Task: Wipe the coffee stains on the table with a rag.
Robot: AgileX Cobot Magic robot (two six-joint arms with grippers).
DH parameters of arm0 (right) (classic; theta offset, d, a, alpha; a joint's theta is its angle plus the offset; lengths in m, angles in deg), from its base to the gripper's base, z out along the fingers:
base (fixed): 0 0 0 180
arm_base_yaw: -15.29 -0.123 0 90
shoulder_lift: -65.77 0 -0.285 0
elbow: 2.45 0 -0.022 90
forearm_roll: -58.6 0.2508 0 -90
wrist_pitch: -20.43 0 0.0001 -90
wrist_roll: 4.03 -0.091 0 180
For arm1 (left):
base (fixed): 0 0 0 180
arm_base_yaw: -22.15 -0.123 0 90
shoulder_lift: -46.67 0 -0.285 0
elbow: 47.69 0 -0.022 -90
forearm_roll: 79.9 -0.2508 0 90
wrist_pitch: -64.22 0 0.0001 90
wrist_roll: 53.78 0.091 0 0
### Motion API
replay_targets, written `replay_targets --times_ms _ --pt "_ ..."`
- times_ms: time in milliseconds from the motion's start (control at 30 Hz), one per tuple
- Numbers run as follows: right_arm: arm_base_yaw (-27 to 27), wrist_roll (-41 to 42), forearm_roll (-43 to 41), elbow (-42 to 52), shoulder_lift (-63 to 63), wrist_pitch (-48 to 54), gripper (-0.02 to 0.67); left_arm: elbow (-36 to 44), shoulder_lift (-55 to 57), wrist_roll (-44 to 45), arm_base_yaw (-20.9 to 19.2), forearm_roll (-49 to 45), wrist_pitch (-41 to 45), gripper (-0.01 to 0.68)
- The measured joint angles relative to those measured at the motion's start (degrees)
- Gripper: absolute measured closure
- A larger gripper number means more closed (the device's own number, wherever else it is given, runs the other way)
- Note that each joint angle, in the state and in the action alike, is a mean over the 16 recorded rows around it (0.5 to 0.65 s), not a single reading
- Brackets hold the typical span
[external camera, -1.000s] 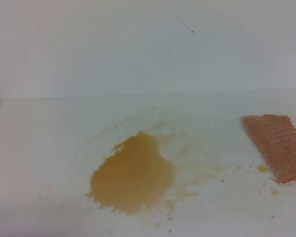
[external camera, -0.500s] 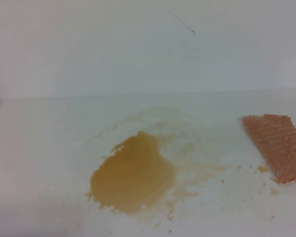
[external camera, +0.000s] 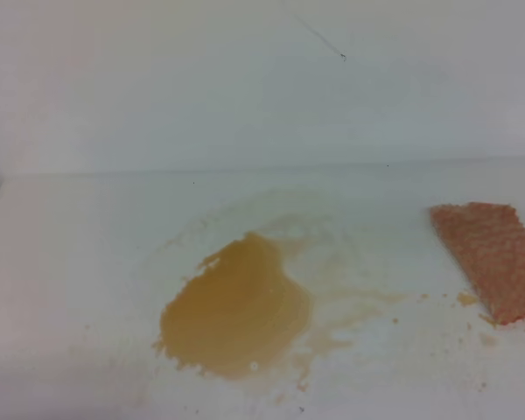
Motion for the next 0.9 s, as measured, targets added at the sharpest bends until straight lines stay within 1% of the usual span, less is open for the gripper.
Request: replay_targets --times_ms 333,500,633,900 --pt "-2.70 2.69 1.67 -11.87 14.73 6.03 0.649 0.00 0.00 0.00 0.00 0.00 0.00 0.675" --pt "-3.09 2.53 2.09 -16.57 21.55 7.80 0.617 0.00 0.00 0.00 0.00 0.00 0.00 0.675" --pt "-3.09 2.39 2.78 -19.45 26.42 8.17 0.551 0.00 0.00 0.00 0.00 0.00 0.00 0.675" --pt "-3.09 2.34 4.09 -23.08 35.41 6.39 0.363 0.00 0.00 0.00 0.00 0.00 0.00 0.675"
